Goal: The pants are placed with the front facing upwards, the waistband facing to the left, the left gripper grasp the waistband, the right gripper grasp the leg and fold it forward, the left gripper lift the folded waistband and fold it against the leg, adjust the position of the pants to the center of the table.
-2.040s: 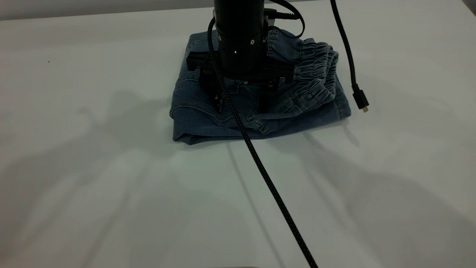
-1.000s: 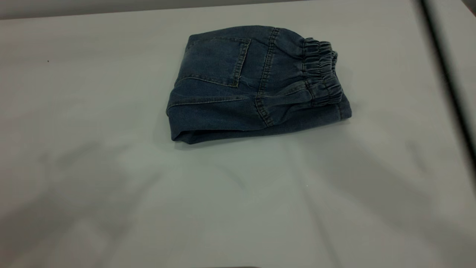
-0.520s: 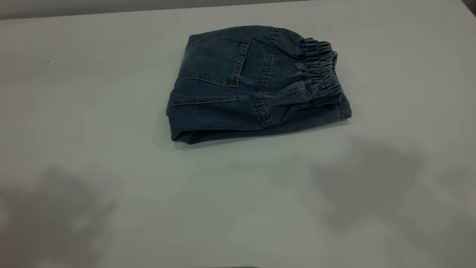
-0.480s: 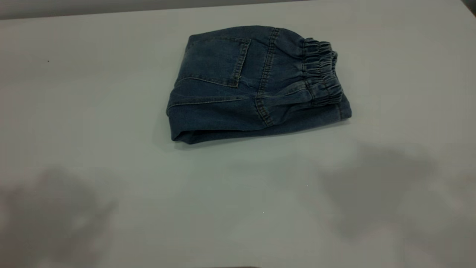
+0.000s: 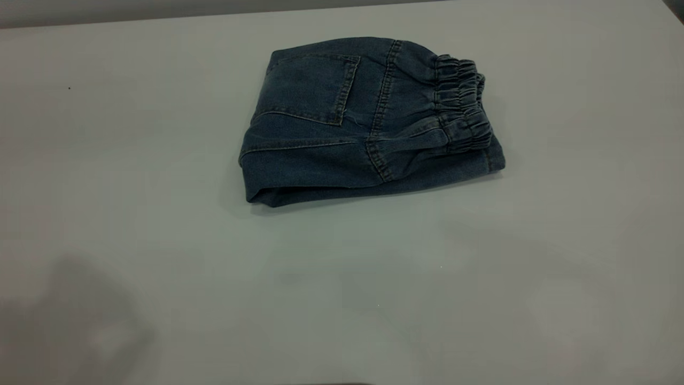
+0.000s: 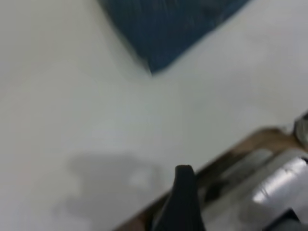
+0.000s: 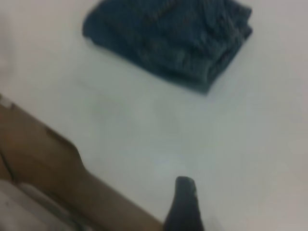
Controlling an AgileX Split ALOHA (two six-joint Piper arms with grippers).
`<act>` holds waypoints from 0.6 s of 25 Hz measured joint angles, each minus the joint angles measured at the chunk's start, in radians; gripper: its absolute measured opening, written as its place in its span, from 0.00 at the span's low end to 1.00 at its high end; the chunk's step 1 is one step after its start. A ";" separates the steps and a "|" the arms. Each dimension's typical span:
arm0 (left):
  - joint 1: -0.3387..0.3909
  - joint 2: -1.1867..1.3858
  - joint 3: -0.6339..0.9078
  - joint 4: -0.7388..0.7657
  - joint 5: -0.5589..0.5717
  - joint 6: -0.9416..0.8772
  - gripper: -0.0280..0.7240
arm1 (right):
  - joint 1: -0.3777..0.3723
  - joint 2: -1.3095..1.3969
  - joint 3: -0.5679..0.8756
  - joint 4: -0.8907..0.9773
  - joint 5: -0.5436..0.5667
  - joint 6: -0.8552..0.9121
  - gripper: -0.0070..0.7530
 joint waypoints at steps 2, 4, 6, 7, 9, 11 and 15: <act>0.000 -0.036 0.073 0.001 0.000 0.000 0.82 | 0.000 -0.087 0.109 -0.001 -0.001 0.002 0.68; 0.000 -0.083 0.136 0.002 0.000 0.000 0.82 | 0.000 -0.161 0.206 -0.001 -0.014 0.011 0.68; 0.000 -0.131 0.193 0.003 0.000 0.000 0.82 | 0.000 -0.235 0.303 -0.001 -0.032 0.028 0.68; 0.000 -0.161 0.223 0.004 0.000 -0.001 0.82 | 0.000 -0.264 0.347 -0.001 -0.039 0.038 0.68; 0.000 -0.219 0.277 0.018 0.000 -0.008 0.82 | 0.000 -0.329 0.418 -0.001 -0.054 0.054 0.68; 0.000 -0.286 0.323 0.053 -0.007 -0.037 0.82 | 0.000 -0.381 0.475 -0.001 -0.060 0.066 0.68; 0.000 -0.395 0.412 0.151 -0.039 -0.129 0.82 | 0.000 -0.464 0.553 -0.001 -0.096 0.082 0.68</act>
